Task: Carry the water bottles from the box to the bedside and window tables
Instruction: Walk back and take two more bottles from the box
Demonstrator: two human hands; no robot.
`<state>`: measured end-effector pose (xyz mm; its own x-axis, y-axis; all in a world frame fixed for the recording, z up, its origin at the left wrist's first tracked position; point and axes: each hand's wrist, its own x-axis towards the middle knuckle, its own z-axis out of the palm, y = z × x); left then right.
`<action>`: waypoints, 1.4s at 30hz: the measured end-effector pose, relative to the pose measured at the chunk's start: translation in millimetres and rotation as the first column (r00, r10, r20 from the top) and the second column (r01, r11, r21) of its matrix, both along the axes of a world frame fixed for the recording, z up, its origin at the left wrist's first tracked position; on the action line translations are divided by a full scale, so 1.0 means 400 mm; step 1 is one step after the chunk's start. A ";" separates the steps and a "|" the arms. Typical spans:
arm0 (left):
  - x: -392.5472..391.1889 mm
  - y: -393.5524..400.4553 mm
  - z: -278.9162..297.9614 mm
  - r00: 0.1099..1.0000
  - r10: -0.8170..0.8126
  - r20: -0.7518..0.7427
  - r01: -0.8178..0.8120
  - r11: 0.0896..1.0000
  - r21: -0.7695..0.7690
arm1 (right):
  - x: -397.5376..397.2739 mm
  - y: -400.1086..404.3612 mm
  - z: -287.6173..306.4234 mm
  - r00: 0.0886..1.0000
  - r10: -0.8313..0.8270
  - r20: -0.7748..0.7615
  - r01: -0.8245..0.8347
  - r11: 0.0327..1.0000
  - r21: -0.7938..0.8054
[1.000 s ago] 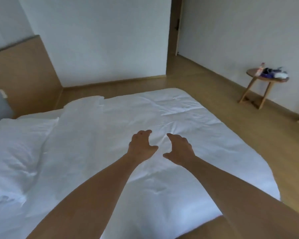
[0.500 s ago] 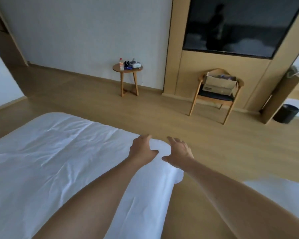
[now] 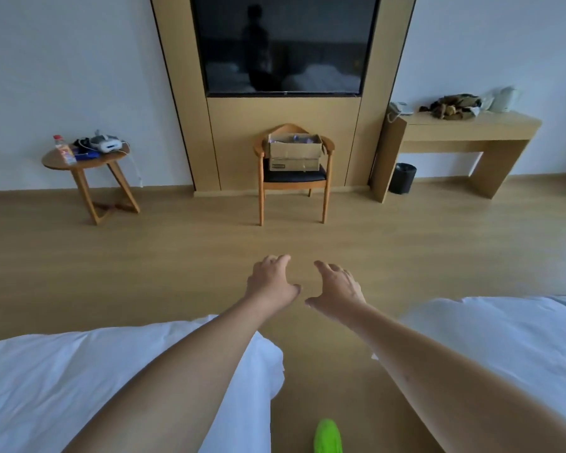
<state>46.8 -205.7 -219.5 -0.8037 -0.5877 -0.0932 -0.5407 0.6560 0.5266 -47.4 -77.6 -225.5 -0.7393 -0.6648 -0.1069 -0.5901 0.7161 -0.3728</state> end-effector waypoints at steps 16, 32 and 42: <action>-0.819 -0.355 0.016 0.997 -0.028 0.068 0.029 1.000 -0.007 | -0.816 -0.362 -0.015 0.997 -0.059 0.057 0.060 0.998 -0.017; -1.521 -1.077 -0.003 0.996 -0.074 0.058 0.075 0.997 -0.021 | -1.502 -1.055 -0.024 0.994 -0.105 0.039 0.105 0.994 -0.010; -1.922 -1.421 -0.044 0.994 -0.057 0.093 0.061 0.998 -0.035 | -1.915 -1.387 -0.055 0.993 -0.098 0.069 0.099 0.995 -0.014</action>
